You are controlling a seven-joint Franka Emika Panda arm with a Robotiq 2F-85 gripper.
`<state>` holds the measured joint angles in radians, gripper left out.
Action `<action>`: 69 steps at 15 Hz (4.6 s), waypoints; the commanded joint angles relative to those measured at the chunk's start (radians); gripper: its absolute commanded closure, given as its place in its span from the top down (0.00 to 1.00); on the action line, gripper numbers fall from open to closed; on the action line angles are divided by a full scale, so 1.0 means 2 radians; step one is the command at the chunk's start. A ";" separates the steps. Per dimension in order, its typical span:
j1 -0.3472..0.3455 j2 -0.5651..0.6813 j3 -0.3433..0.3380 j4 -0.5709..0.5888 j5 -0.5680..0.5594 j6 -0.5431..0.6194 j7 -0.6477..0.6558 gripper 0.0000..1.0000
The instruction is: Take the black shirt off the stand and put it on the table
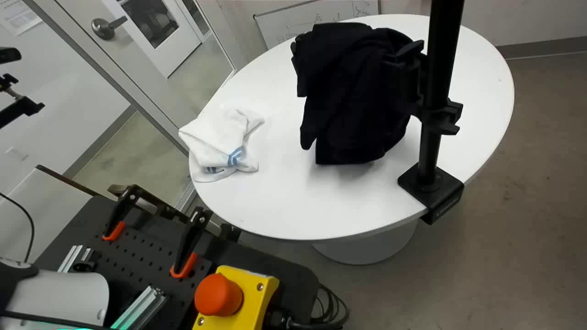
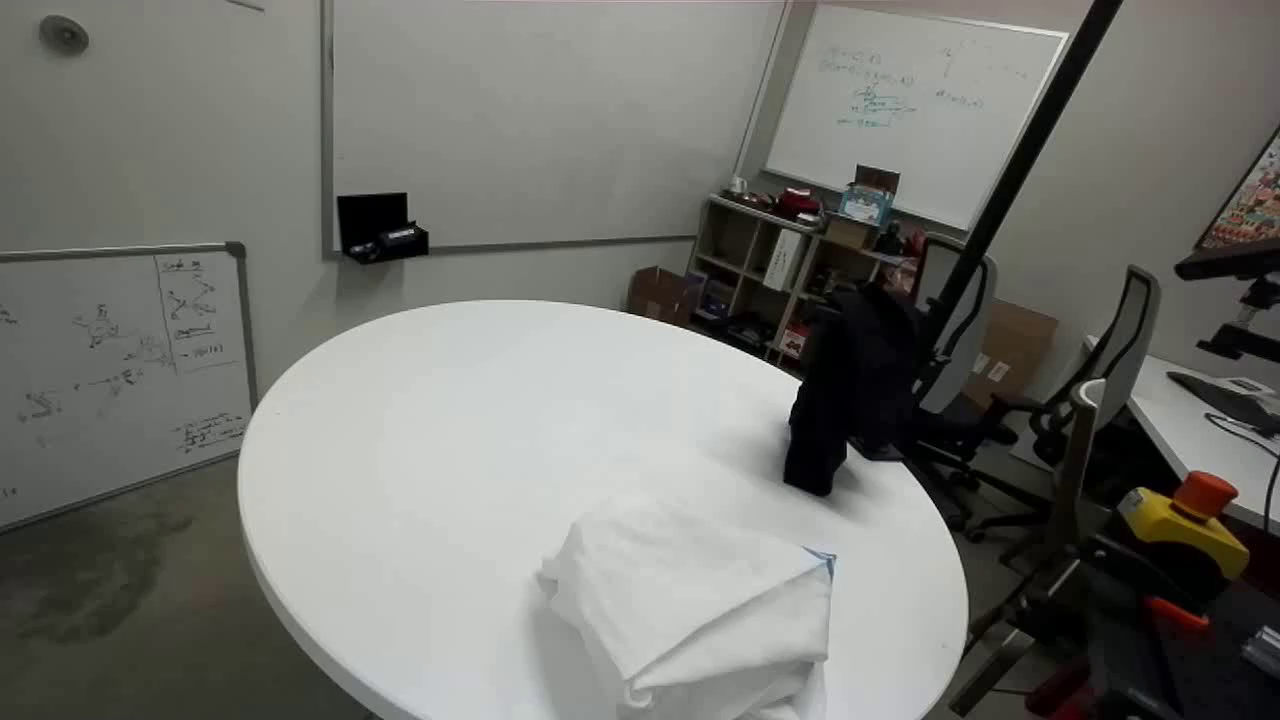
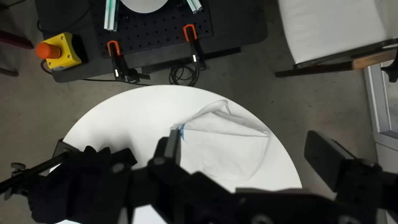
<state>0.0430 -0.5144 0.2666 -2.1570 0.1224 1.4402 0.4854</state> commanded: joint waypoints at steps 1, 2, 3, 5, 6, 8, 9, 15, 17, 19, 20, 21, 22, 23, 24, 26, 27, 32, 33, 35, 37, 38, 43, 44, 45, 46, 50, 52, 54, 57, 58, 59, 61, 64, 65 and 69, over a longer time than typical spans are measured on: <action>0.004 0.001 -0.003 0.001 -0.001 -0.001 0.002 1.00; 0.004 0.001 -0.003 0.001 -0.001 -0.001 0.002 1.00; 0.004 0.001 -0.003 0.001 -0.001 -0.001 0.002 1.00; 0.004 0.001 -0.003 0.001 -0.001 -0.001 0.002 1.00; 0.004 0.001 -0.003 0.001 -0.001 -0.001 0.002 1.00; -0.002 0.004 -0.005 0.003 -0.005 0.007 0.008 1.00; -0.005 0.005 -0.007 0.004 -0.010 0.011 0.007 1.00; -0.037 0.011 -0.038 -0.017 -0.091 0.116 -0.009 1.00; -0.040 0.035 -0.064 -0.011 -0.101 0.104 -0.053 1.00; -0.046 0.055 -0.090 -0.006 -0.105 0.097 -0.093 1.00; -0.049 0.066 -0.102 -0.001 -0.110 0.092 -0.114 1.00; -0.052 0.079 -0.116 0.004 -0.113 0.089 -0.139 1.00; -0.058 0.090 -0.128 0.008 -0.120 0.090 -0.155 1.00; -0.063 0.102 -0.137 0.014 -0.128 0.090 -0.166 1.00; -0.068 0.113 -0.144 0.017 -0.141 0.091 -0.173 1.00; -0.078 0.137 -0.157 0.030 -0.164 0.094 -0.180 1.00; -0.082 0.150 -0.163 0.038 -0.171 0.094 -0.181 1.00; -0.102 0.206 -0.190 0.076 -0.181 0.101 -0.156 1.00; -0.104 0.216 -0.194 0.084 -0.182 0.103 -0.148 1.00; -0.107 0.234 -0.199 0.101 -0.178 0.091 -0.136 1.00; -0.105 0.218 -0.202 0.079 -0.174 0.100 -0.147 1.00; -0.106 0.224 -0.203 0.085 -0.174 0.098 -0.141 1.00; -0.106 0.232 -0.203 0.095 -0.174 0.095 -0.135 1.00; -0.107 0.240 -0.205 0.101 -0.168 0.088 -0.135 1.00; -0.110 0.248 -0.208 0.107 -0.169 0.089 -0.135 1.00; -0.112 0.254 -0.211 0.112 -0.171 0.086 -0.141 1.00; -0.121 0.267 -0.227 0.108 -0.174 0.155 -0.173 1.00; -0.125 0.278 -0.233 0.106 -0.175 0.195 -0.192 1.00; -0.127 0.288 -0.235 0.102 -0.179 0.239 -0.204 1.00; -0.129 0.319 -0.236 0.108 -0.156 0.272 -0.223 1.00; -0.129 0.329 -0.236 0.108 -0.155 0.283 -0.217 1.00; -0.128 0.342 -0.236 0.109 -0.154 0.294 -0.205 1.00; -0.128 0.365 -0.237 0.109 -0.154 0.310 -0.195 1.00; -0.126 0.398 -0.239 0.112 -0.160 0.333 -0.179 1.00; -0.125 0.409 -0.239 0.115 -0.161 0.339 -0.174 1.00; -0.122 0.436 -0.241 0.124 -0.162 0.347 -0.162 1.00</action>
<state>-0.2112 0.3123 -0.2052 -1.9488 -0.2036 2.1263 0.1368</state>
